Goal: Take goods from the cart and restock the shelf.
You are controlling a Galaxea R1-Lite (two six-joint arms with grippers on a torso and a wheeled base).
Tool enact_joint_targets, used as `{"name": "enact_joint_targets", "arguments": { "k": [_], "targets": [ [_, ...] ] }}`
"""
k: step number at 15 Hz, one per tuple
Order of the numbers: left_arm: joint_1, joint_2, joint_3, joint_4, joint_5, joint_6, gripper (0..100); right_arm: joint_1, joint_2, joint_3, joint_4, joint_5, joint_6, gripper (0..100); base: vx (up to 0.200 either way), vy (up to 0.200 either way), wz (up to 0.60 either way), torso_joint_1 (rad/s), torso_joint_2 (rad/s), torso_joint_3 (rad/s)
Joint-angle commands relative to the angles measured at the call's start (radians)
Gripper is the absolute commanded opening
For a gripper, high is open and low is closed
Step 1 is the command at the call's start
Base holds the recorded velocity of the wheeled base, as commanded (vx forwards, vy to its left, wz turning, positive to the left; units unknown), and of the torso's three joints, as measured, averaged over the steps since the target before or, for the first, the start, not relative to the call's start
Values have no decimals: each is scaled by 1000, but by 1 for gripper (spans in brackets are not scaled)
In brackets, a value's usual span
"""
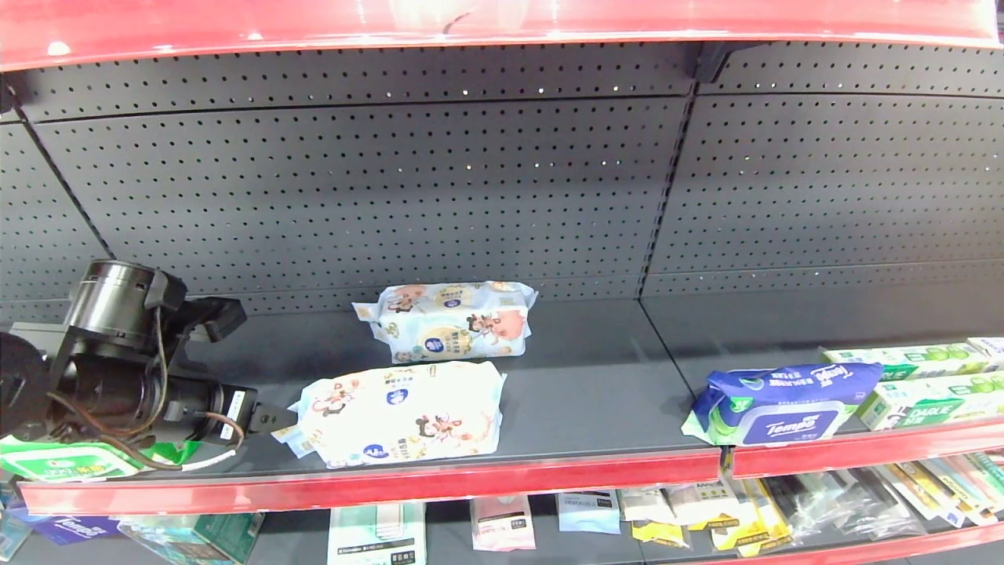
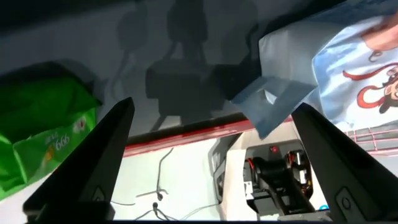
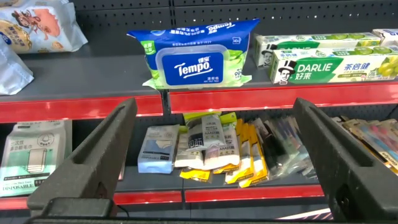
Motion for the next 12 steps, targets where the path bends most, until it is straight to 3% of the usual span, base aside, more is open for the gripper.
{"name": "enact_joint_targets", "arguments": {
  "k": [1, 12],
  "targets": [
    [-11, 23, -3, -14, 0, 0, 100, 0, 0, 0, 0, 1, 0, 100, 0, 0, 0, 0, 0, 0],
    [-43, 65, -40, -50, 2, 0, 100, 0, 0, 0, 0, 1, 0, 100, 0, 0, 0, 0, 0, 0]
  ]
}}
